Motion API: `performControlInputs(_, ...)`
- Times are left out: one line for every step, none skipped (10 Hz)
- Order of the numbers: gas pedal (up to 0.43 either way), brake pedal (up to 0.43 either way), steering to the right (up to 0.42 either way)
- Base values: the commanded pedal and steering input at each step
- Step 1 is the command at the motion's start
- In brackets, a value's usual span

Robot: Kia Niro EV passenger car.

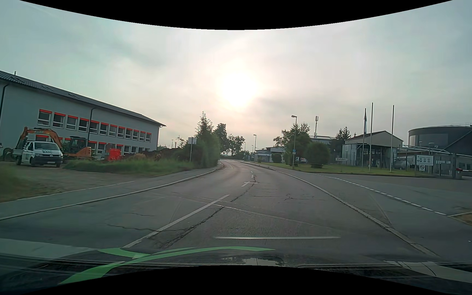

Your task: Follow the waypoints while adhering to traffic rules and regulations

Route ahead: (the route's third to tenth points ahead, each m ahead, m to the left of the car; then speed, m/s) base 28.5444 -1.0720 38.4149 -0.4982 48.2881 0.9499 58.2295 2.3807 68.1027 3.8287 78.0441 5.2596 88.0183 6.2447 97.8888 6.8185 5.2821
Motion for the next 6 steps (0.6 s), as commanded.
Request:
performControlInputs(0.197, 0.000, 0.116)
performControlInputs(0.197, 0.000, 0.107)
performControlInputs(0.209, 0.000, 0.098)
performControlInputs(0.209, 0.000, 0.089)
performControlInputs(0.209, 0.000, 0.076)
performControlInputs(0.209, 0.000, 0.066)
